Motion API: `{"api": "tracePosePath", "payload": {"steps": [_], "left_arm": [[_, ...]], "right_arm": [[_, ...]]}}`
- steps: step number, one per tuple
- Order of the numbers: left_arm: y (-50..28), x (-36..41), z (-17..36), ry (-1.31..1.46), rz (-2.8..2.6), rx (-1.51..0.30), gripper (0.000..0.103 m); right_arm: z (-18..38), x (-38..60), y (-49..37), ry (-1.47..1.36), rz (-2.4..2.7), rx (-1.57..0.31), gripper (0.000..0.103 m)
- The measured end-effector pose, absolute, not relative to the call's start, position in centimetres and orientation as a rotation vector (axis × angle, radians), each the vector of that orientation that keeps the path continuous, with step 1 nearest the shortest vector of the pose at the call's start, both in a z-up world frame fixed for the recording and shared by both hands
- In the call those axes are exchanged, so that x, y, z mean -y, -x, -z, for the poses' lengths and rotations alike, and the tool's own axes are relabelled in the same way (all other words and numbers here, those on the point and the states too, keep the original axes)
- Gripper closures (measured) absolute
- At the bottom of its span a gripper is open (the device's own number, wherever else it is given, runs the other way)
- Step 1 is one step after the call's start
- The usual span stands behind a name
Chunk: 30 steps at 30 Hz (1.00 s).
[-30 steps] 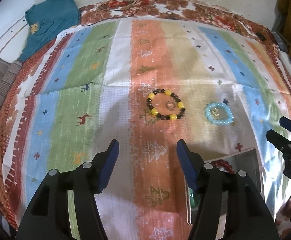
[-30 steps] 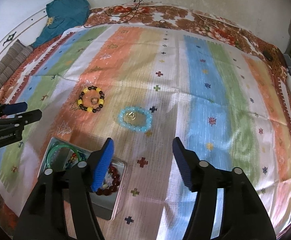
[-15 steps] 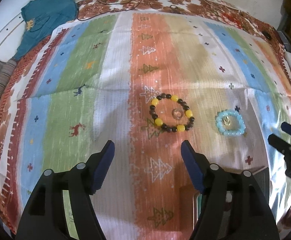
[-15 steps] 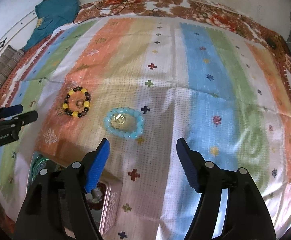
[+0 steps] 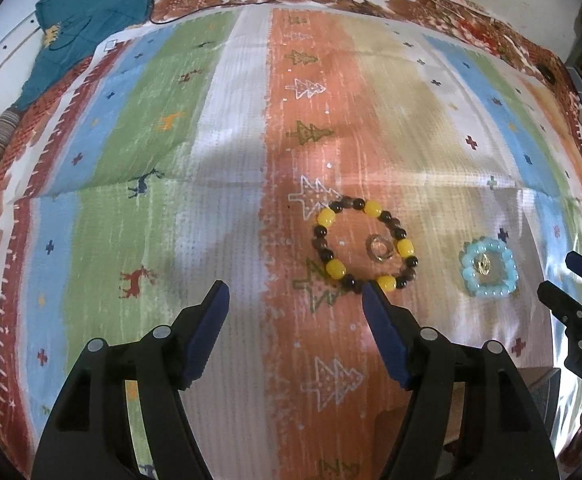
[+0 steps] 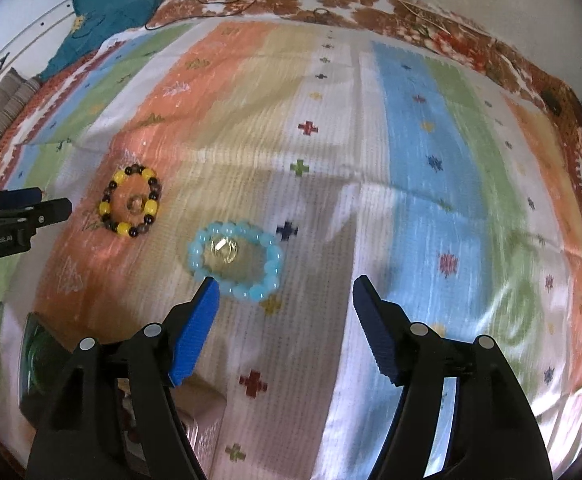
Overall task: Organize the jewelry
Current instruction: 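Move the left tool to the yellow-black bracelet while the right tool approaches the light-blue bracelet, then grasp the yellow-black bracelet with the left tool while the right tool grasps the light-blue bracelet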
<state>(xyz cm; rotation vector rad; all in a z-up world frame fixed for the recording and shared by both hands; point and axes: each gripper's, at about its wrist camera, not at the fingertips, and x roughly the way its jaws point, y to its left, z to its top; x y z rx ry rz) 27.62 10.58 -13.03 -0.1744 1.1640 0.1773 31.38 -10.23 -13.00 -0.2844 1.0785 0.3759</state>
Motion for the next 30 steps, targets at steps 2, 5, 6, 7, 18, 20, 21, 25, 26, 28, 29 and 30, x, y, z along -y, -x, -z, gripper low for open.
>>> {"api": "tracePosePath", "payload": {"steps": [2, 5, 6, 7, 18, 20, 21, 25, 26, 28, 29, 30], "left_arm": [[-28.0, -10.6, 13.3, 0.175, -0.172, -1.166, 0.034], [-28.5, -10.4, 13.8, 0.168, -0.165, -1.171, 0.034], [-28.7, -10.4, 13.9, 0.168, -0.163, -1.173, 0.034], [-28.8, -10.4, 14.0, 0.168, -0.162, -1.174, 0.034], [-30.4, -10.6, 15.5, 0.175, -0.153, -1.194, 0.034], [-30.6, -10.5, 16.0, 0.167, -0.156, -1.201, 0.034], [-30.7, -10.5, 16.2, 0.166, -0.156, -1.205, 0.034], [-30.9, -10.6, 17.1, 0.154, -0.167, -1.213, 0.044], [-30.9, -10.6, 17.2, 0.145, -0.164, -1.206, 0.048], [-31.0, -10.5, 17.3, 0.128, -0.148, -1.206, 0.056], [-31.0, -10.4, 17.3, 0.114, -0.134, -1.208, 0.057], [-31.0, -10.4, 17.4, 0.108, -0.124, -1.207, 0.060]], "right_arm": [[13.5, 10.1, -32.0, 0.284, -0.368, -1.095, 0.034], [14.2, 10.0, -32.5, 0.287, -0.366, -1.118, 0.034], [14.4, 10.0, -32.6, 0.291, -0.365, -1.122, 0.034], [14.7, 9.9, -32.7, 0.294, -0.365, -1.127, 0.034], [15.9, 9.3, -33.7, 0.319, -0.369, -1.151, 0.034], [16.2, 9.2, -33.9, 0.326, -0.367, -1.157, 0.034], [16.4, 9.2, -33.9, 0.330, -0.366, -1.159, 0.034], [17.0, 8.9, -34.0, 0.348, -0.372, -1.166, 0.039], [17.1, 8.9, -34.1, 0.352, -0.375, -1.170, 0.044], [17.5, 8.5, -34.0, 0.386, -0.381, -1.170, 0.056], [17.6, 8.3, -33.9, 0.408, -0.393, -1.162, 0.057], [17.6, 8.2, -33.8, 0.416, -0.403, -1.159, 0.062]]}}
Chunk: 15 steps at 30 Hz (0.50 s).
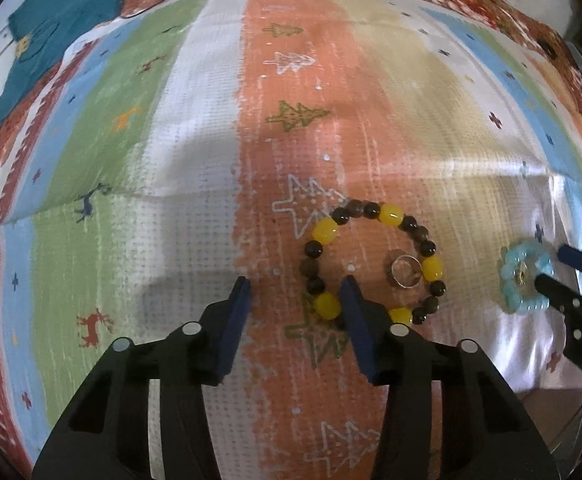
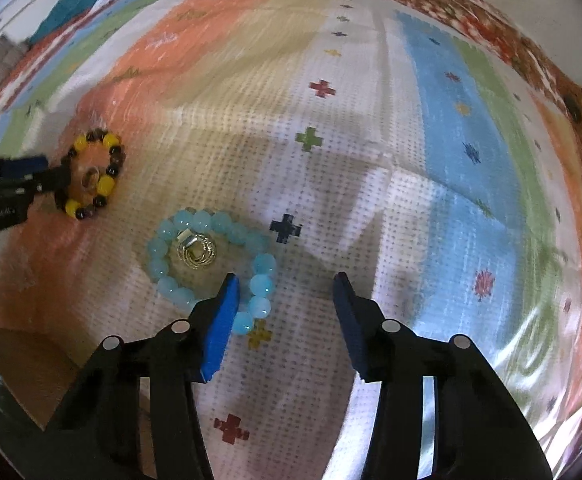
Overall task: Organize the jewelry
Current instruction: 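Grasp the yellow-black bracelet with the left tool while the right tool grasps the light-blue bracelet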
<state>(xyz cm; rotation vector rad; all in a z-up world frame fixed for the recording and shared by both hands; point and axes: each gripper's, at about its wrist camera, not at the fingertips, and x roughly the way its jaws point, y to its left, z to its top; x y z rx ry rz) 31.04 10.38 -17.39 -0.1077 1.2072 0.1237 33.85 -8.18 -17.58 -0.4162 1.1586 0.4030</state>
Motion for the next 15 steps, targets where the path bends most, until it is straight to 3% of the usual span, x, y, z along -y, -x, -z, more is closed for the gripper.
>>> {"api": "tracePosePath", "payload": {"steps": [2, 4, 6, 15], "left_arm": [[-31.0, -10.5, 17.5, 0.110, -0.115, -1.206, 0.066], [-31.0, -10.7, 17.6, 0.101, -0.131, -1.205, 0.084], [-31.0, -10.8, 17.6, 0.106, -0.131, -1.205, 0.086], [-30.9, -10.6, 16.4, 0.108, -0.141, -1.203, 0.091]], "right_arm": [[17.6, 8.1, -33.9, 0.411, -0.415, -1.158, 0.068], [17.5, 7.9, -33.9, 0.412, -0.419, -1.151, 0.083], [17.5, 7.7, -33.7, 0.419, -0.420, -1.140, 0.091], [16.2, 7.6, -33.1, 0.421, -0.408, -1.077, 0.091]]}}
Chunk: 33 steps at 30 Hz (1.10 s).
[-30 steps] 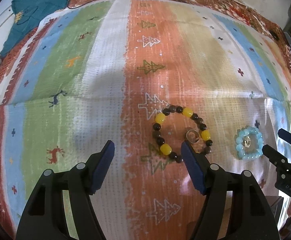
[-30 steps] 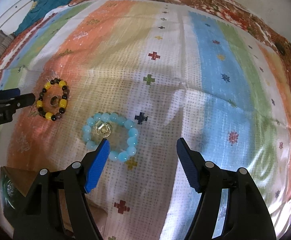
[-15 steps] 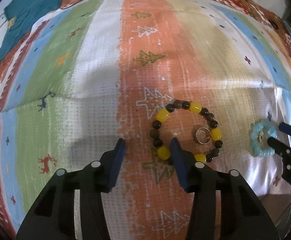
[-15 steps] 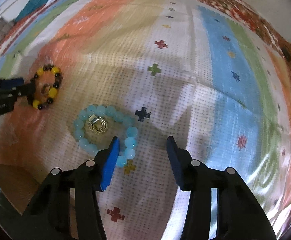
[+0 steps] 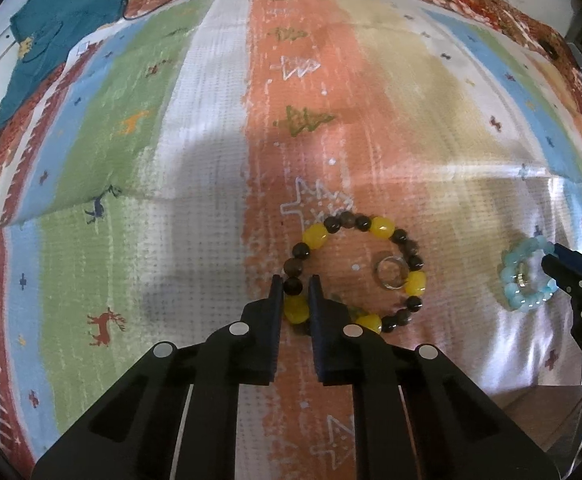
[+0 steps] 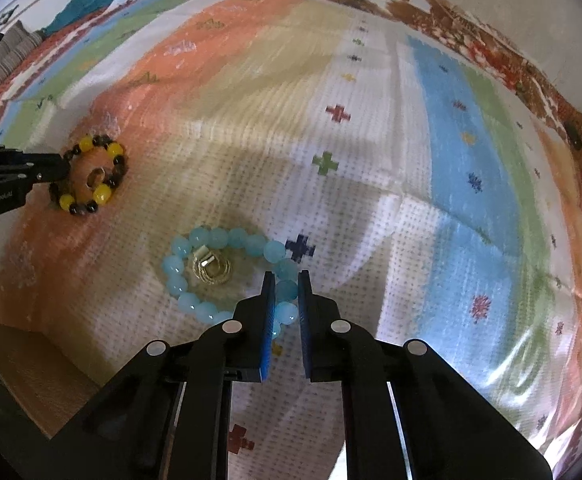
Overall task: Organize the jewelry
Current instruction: 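Grasp the yellow-black bracelet with the left tool while the right tool grasps the light-blue bracelet, then lift both held bracelets and carry them over the silver tin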
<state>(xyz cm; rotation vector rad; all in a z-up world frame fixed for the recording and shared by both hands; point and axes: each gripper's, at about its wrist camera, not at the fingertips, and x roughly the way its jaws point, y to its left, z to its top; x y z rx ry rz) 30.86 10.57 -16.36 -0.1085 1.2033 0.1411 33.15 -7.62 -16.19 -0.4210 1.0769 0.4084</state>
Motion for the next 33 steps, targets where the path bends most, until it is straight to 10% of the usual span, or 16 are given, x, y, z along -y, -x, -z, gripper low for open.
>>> {"api": "tracePosePath", "payload": {"steps": [33], "left_arm": [[-29.0, -7.9, 8.5, 0.091, -0.087, -1.081, 0.091]], "right_arm": [[9.5, 7.1, -30.1, 0.340, -0.436, -0.896, 0.091]]}}
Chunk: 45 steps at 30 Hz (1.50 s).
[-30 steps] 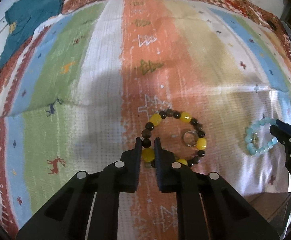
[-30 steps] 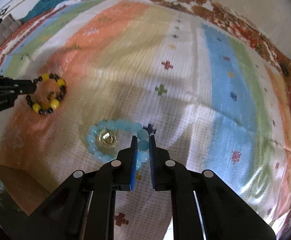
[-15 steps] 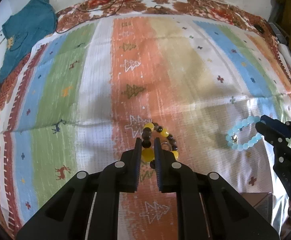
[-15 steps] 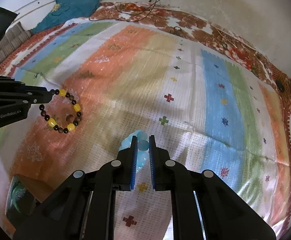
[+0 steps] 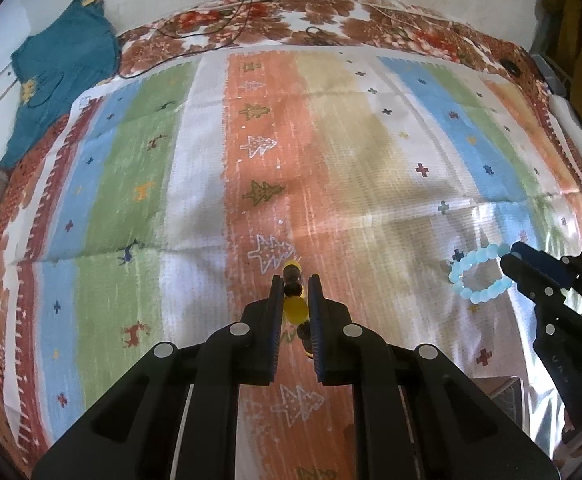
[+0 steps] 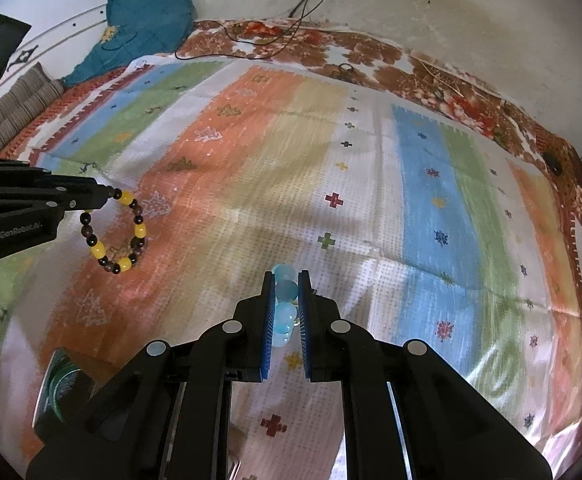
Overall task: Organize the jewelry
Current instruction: 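Lift both held bracelets and carry them over the silver tin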
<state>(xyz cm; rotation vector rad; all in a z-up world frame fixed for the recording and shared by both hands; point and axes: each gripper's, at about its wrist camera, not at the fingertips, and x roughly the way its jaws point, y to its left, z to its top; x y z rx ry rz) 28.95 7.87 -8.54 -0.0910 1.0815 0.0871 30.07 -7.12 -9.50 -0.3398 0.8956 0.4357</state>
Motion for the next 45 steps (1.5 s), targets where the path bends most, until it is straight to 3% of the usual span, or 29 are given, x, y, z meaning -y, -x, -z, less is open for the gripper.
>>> {"api": "tracePosePath", "payload": {"steps": [45], "left_arm": [[-20.1, -3.7, 0.9, 0.101, -0.008, -0.944, 0.091]], "right_arm": [[4.2, 9.4, -22.3, 0.247, -0.497, -0.829, 0.091]]}}
